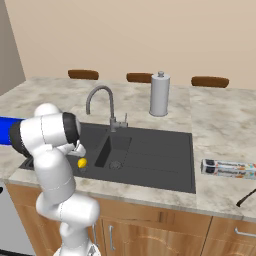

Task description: Pick up all produce items and place them in the sink. Turn on the sink faucet to wash them. Then turn the sink off and put them in the tray.

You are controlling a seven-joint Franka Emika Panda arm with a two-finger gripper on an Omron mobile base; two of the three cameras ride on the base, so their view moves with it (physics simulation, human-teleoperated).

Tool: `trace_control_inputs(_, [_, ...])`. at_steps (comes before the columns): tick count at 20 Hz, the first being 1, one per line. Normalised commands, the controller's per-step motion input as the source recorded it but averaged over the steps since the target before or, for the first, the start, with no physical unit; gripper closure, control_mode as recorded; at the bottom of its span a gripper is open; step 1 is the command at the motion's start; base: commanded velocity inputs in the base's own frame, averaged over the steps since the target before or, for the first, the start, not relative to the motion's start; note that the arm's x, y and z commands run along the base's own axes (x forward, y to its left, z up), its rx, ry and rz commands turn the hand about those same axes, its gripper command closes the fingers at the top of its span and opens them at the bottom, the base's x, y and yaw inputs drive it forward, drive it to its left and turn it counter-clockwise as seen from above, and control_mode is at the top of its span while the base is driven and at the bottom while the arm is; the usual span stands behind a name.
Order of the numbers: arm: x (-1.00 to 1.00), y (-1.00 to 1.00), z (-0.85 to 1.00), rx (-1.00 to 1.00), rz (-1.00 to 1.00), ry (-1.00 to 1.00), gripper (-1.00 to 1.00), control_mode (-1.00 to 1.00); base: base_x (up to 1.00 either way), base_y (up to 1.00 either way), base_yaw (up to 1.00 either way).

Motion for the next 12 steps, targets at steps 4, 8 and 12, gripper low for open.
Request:
trace_control_inputs(4, [0.10,-0.02,-0.09,0.04,0.00,0.00,-1.00,-1.00,0.00,0.00,0.00])
trace_control_inputs(8, [0.16,-0.01,-0.15,0.04,0.00,0.00,-1.00,-1.00,0.00,0.00,0.00])
trace_control_inputs(12, [0.20,0.00,-0.22,0.01,0.00,0.00,-1.00,-1.00,0.00,0.00,0.00])
